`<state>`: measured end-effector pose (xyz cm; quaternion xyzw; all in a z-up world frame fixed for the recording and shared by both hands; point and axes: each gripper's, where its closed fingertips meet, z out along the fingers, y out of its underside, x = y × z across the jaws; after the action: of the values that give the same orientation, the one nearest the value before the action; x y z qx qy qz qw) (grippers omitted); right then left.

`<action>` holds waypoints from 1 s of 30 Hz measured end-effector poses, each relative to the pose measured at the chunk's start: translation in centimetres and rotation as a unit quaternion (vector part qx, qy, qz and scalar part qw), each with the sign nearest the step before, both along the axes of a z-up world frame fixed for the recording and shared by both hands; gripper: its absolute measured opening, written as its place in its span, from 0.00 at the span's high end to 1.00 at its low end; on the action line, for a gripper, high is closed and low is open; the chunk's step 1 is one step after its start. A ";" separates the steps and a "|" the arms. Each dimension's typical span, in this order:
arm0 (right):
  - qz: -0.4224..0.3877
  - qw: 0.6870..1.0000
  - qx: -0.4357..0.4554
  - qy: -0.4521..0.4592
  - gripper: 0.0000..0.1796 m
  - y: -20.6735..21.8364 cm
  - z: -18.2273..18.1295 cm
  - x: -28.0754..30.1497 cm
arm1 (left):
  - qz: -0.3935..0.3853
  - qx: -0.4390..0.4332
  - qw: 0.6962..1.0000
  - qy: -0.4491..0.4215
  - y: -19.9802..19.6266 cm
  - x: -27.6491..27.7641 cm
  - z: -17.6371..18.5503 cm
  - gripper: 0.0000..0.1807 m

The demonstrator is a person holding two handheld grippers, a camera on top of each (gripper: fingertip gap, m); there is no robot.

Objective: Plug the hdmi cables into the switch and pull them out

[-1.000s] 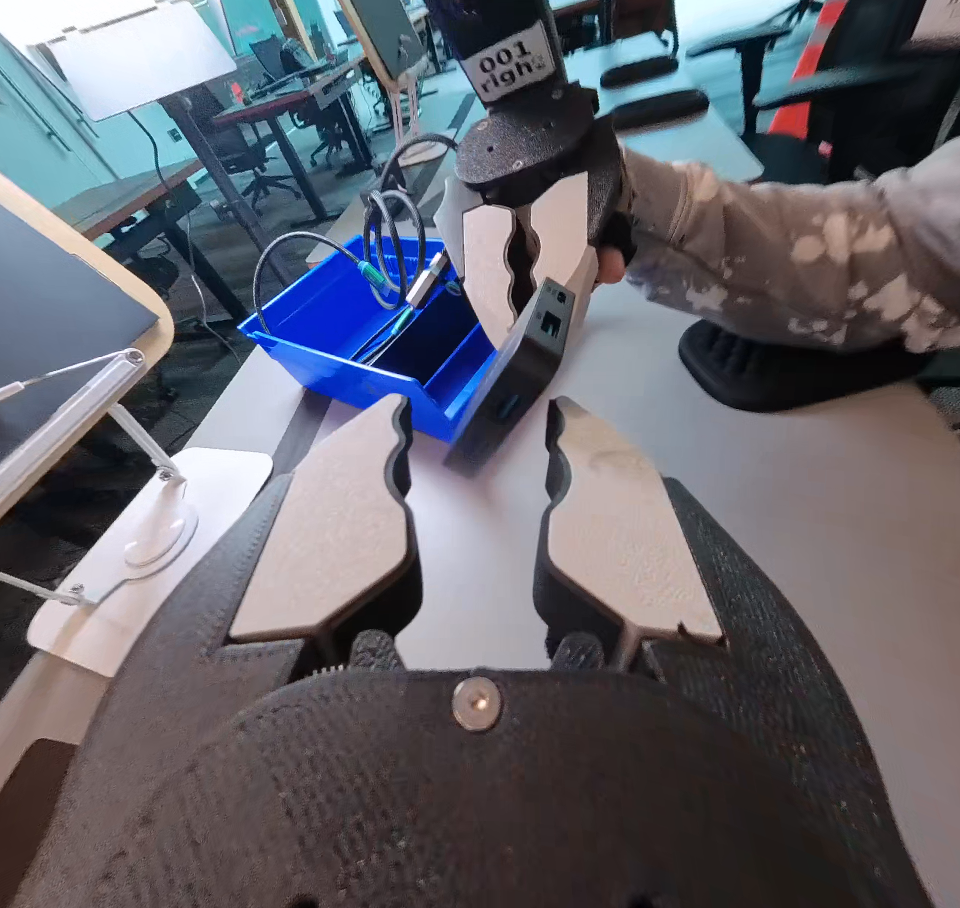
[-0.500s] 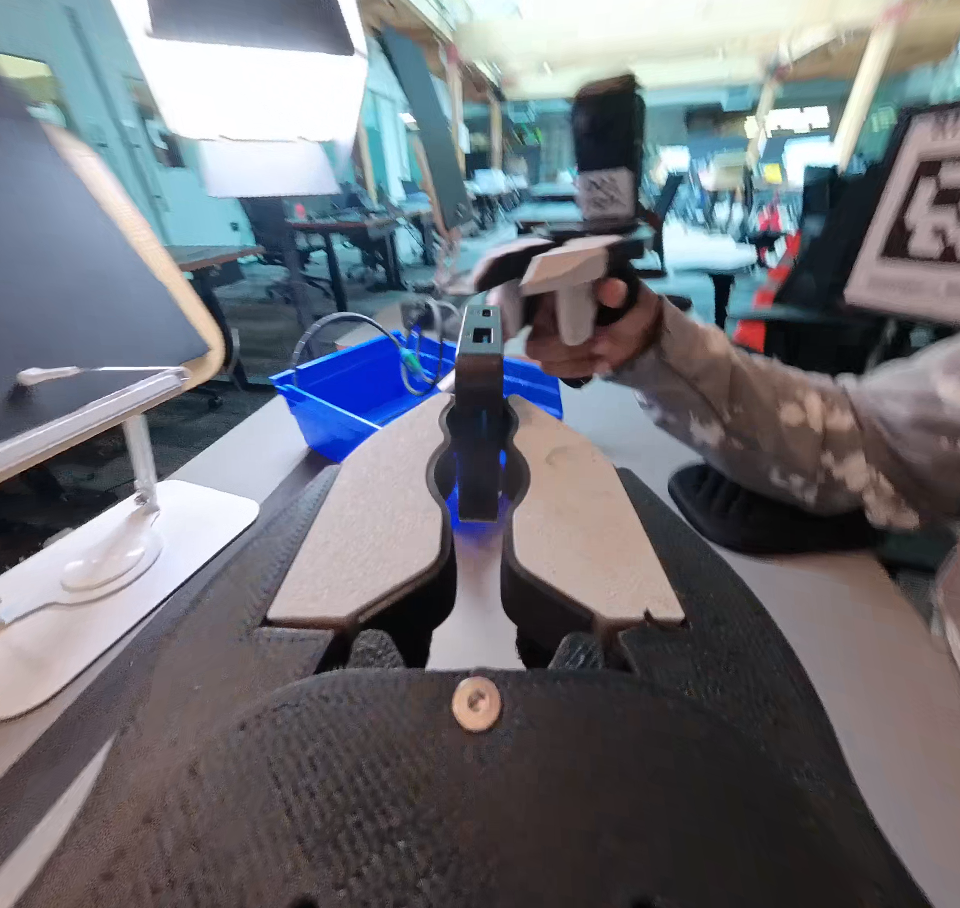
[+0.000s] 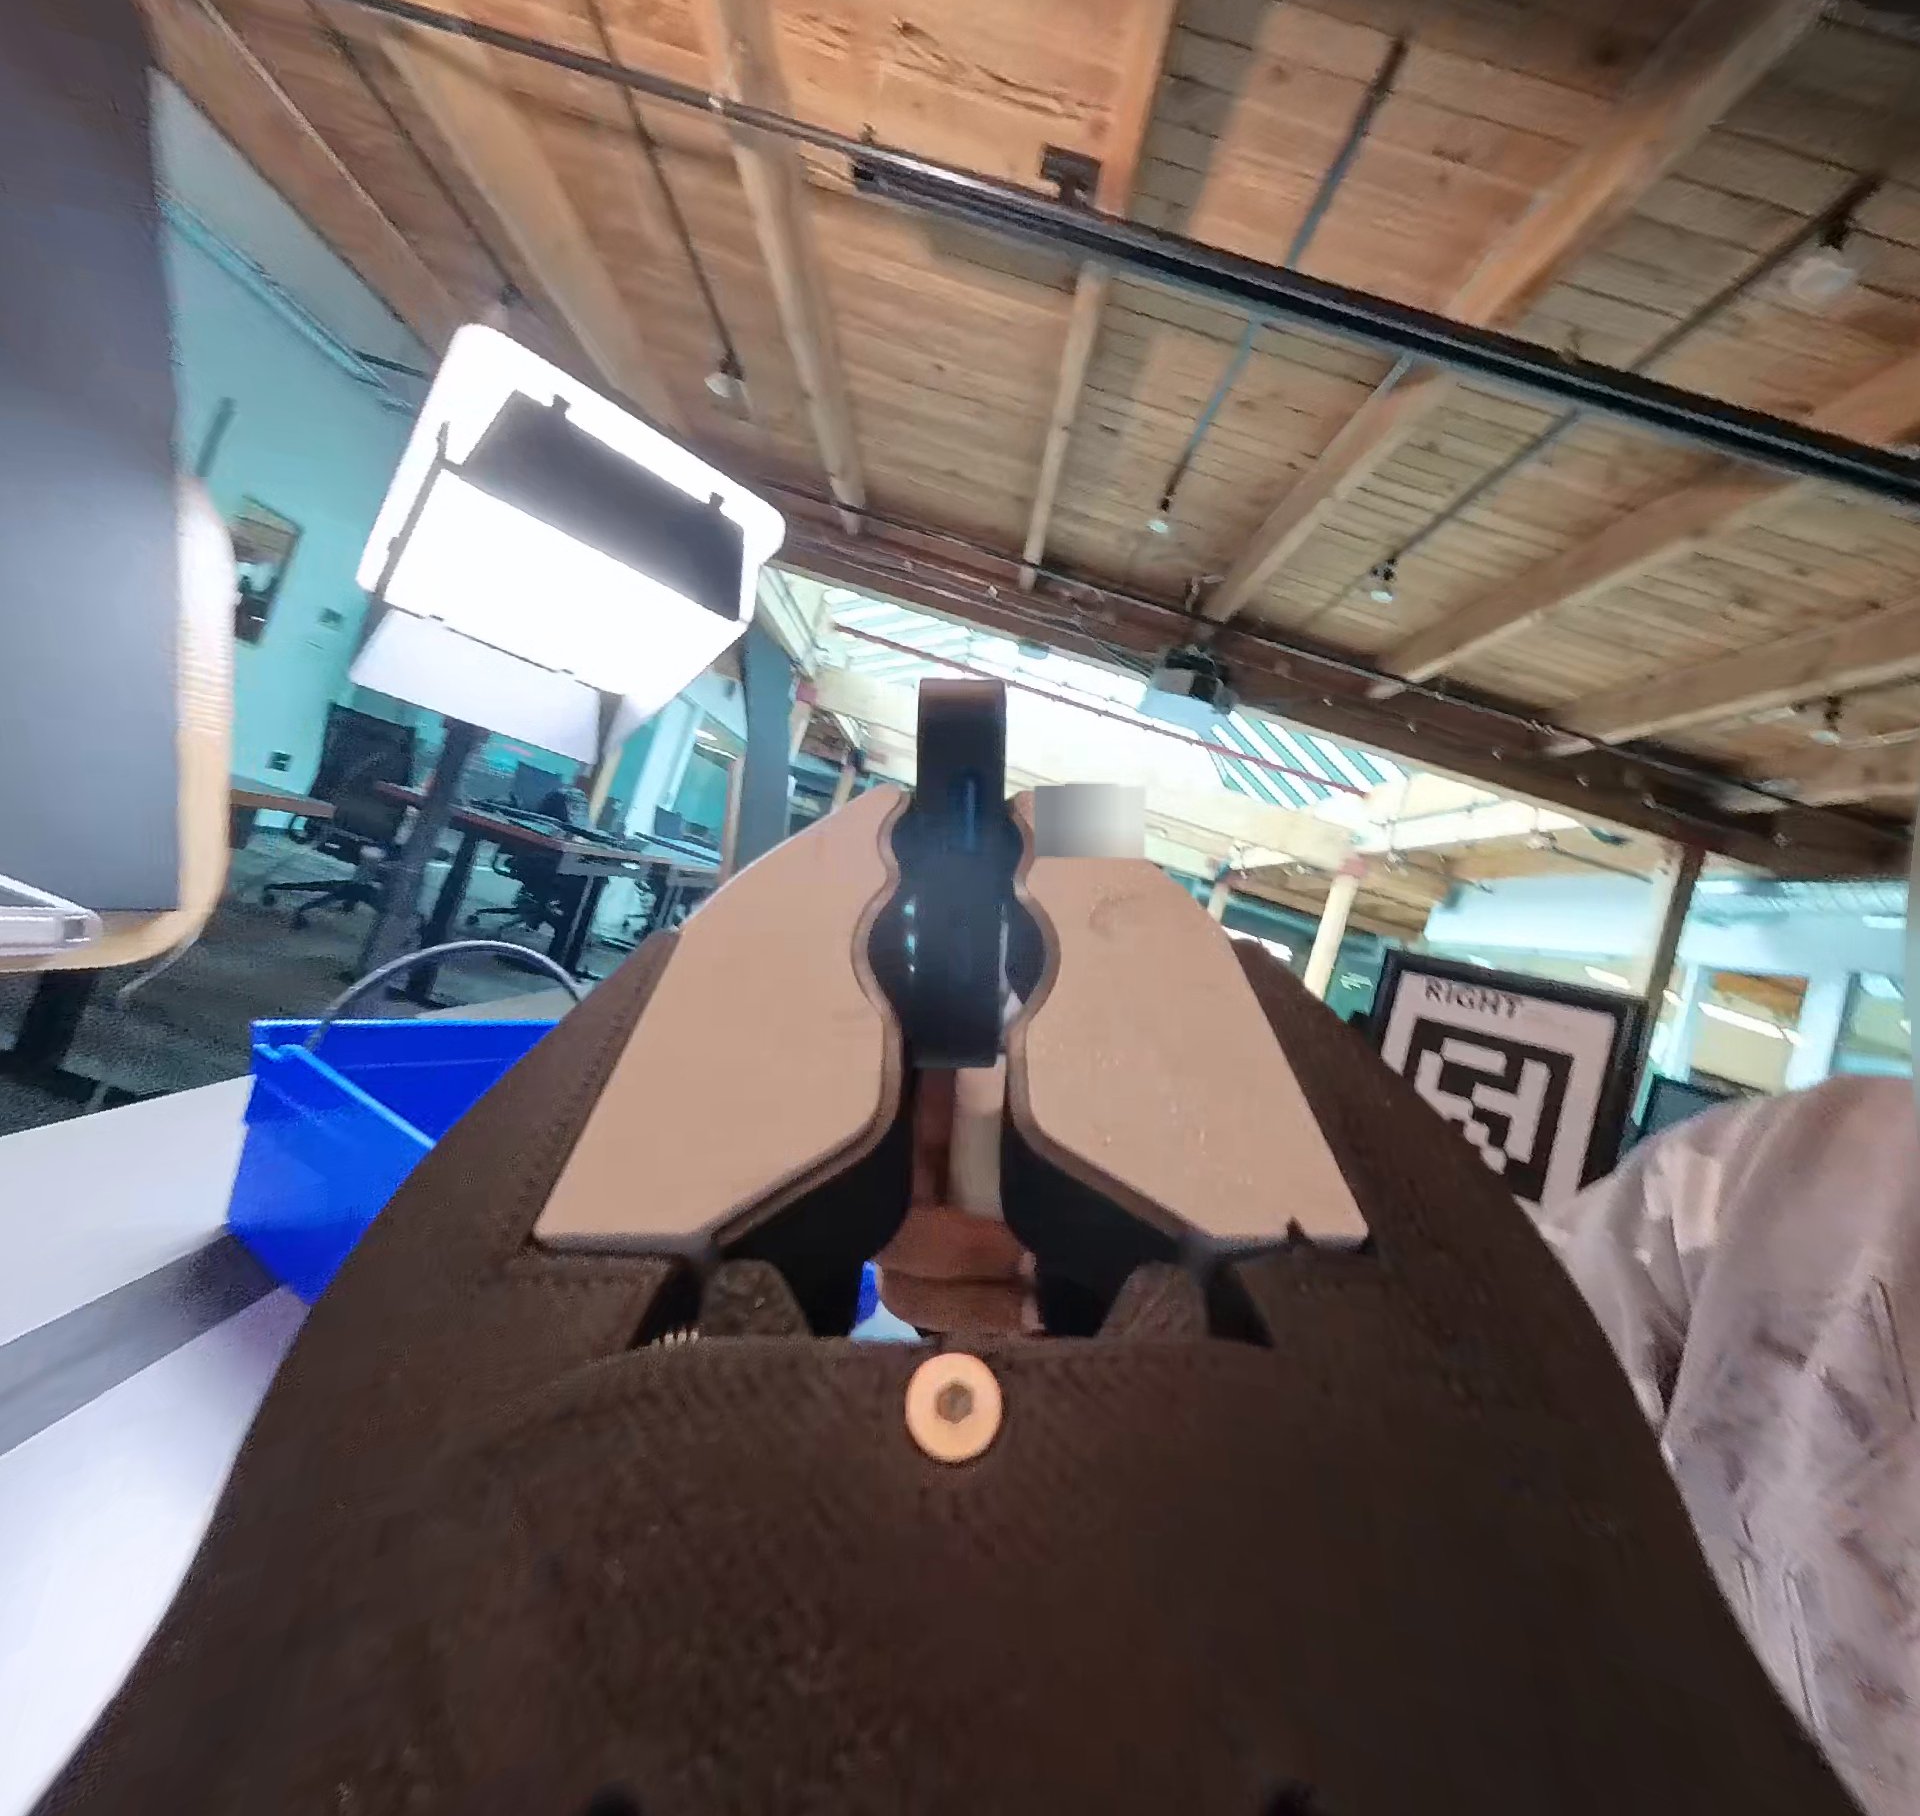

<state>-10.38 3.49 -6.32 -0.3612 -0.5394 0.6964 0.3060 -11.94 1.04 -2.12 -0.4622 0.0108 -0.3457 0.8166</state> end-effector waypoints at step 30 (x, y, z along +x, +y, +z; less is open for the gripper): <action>0.110 0.975 0.190 0.033 0.90 -1.1 0.4 5.7 | -0.020 -0.149 0.939 0.310 1.0 7.3 -4.1 0.92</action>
<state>-4.63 2.40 -5.94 -0.2122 -0.6878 0.6223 0.3078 -4.69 2.05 -6.19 -0.6623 0.2211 -0.1997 0.6874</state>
